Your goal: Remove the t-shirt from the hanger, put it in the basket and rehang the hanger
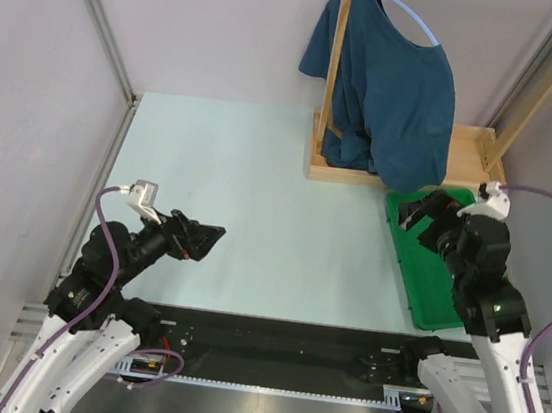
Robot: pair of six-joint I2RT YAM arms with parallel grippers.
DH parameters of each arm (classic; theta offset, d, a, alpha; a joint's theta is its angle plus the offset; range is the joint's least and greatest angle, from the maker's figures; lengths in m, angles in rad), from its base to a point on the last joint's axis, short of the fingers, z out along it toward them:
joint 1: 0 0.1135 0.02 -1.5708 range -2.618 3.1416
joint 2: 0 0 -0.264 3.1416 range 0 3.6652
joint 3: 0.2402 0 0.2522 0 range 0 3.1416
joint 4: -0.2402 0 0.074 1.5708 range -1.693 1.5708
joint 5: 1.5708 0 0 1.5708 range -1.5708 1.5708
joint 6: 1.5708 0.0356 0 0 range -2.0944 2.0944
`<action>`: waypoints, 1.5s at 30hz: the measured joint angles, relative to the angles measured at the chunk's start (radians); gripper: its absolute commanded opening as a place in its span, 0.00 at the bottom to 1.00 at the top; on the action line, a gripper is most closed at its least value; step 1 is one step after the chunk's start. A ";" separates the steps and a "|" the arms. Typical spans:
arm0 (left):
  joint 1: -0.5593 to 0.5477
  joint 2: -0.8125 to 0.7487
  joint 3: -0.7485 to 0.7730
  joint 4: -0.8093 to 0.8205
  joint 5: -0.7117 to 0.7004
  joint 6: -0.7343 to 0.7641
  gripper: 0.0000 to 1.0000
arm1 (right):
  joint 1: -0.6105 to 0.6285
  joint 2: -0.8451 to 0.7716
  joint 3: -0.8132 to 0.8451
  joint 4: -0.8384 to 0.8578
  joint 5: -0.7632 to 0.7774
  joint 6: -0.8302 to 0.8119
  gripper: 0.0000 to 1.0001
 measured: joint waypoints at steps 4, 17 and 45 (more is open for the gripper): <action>0.000 0.039 0.004 -0.009 0.077 0.019 1.00 | -0.005 0.188 0.218 -0.021 0.072 -0.113 1.00; 0.000 0.153 0.092 -0.051 0.250 0.079 1.00 | -0.187 0.675 0.784 0.005 0.001 -0.338 0.99; 0.001 0.245 0.069 0.092 0.422 -0.051 1.00 | -0.109 1.072 1.073 0.314 -0.478 -0.536 0.24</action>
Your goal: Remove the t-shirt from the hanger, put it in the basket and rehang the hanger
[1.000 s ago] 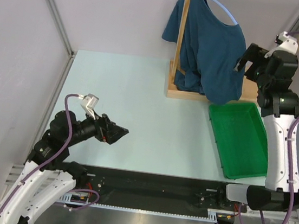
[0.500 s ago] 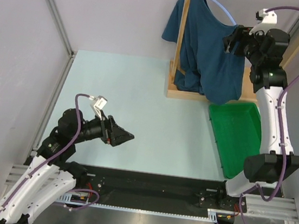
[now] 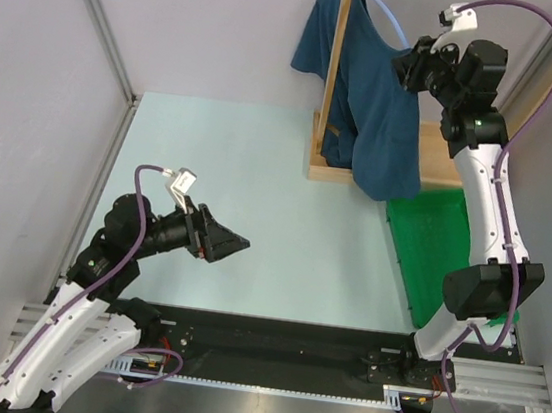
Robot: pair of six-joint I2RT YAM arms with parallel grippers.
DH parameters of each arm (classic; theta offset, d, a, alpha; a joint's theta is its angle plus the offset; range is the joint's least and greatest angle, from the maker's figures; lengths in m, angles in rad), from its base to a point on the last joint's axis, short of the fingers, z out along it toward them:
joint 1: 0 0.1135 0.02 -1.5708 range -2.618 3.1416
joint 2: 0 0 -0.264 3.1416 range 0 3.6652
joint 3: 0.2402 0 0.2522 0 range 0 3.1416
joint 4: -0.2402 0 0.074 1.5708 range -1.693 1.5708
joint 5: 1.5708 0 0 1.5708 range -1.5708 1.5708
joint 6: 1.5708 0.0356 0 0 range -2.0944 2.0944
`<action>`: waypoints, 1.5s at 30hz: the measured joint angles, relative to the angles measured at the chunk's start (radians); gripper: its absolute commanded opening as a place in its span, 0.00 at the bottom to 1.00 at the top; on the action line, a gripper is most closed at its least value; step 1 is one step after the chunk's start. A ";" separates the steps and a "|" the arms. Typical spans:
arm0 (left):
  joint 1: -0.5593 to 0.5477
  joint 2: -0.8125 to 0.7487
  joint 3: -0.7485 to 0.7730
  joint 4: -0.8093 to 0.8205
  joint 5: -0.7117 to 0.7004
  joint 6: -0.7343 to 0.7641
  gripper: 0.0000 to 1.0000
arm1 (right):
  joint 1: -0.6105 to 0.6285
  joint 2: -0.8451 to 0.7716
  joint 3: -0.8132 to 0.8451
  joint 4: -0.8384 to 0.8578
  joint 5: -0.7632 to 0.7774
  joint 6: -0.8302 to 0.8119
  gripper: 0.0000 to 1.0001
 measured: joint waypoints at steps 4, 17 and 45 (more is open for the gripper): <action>0.000 0.001 0.001 0.005 0.003 -0.024 1.00 | 0.051 0.004 0.025 -0.021 0.045 -0.018 0.10; 0.000 0.015 0.017 0.006 0.002 -0.060 1.00 | 0.125 0.088 0.264 -0.205 0.247 0.089 0.00; 0.000 -0.013 0.017 -0.006 0.021 -0.075 1.00 | -0.248 0.118 0.086 -0.061 -0.153 0.958 0.00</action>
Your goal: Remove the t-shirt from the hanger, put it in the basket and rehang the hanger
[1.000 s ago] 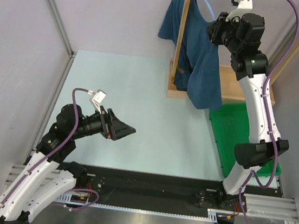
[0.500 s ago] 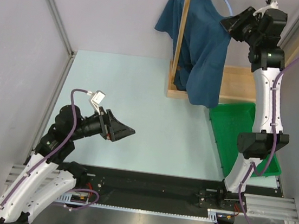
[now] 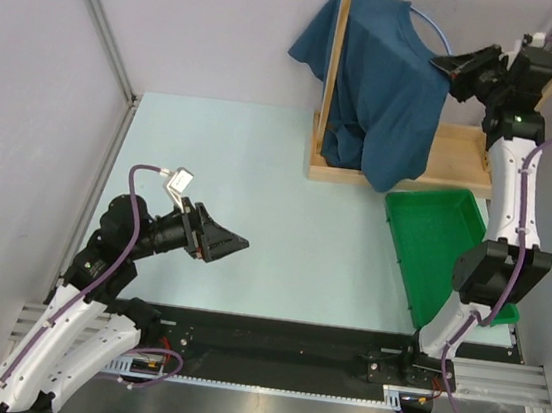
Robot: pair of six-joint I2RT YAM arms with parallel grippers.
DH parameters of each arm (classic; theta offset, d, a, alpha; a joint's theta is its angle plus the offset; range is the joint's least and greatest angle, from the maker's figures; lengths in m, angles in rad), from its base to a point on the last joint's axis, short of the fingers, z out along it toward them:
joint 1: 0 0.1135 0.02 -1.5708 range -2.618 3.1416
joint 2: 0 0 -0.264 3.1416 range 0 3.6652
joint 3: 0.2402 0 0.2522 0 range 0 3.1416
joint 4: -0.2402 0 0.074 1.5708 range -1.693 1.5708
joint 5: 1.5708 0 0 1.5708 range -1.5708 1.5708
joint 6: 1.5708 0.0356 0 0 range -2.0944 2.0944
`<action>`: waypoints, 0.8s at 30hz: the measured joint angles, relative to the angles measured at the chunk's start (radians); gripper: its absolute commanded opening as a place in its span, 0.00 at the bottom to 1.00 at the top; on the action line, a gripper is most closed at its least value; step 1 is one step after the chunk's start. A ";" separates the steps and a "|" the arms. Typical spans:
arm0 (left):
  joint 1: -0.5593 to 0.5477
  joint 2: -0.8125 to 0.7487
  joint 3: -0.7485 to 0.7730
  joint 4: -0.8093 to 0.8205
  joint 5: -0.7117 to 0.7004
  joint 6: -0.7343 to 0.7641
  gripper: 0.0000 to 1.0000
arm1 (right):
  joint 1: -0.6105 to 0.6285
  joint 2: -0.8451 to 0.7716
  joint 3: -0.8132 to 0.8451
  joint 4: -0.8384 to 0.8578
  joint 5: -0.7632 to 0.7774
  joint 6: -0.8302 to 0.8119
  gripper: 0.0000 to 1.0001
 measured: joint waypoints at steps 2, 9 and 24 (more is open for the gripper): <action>0.000 0.000 0.000 0.000 0.001 0.000 1.00 | -0.043 -0.042 -0.087 0.028 -0.019 0.032 0.00; 0.000 0.001 0.000 0.003 0.008 0.000 1.00 | -0.270 -0.305 -0.513 0.156 -0.037 0.106 0.00; 0.000 0.056 -0.002 0.013 -0.018 0.008 0.98 | -0.343 -0.825 -0.876 0.042 -0.149 -0.123 0.00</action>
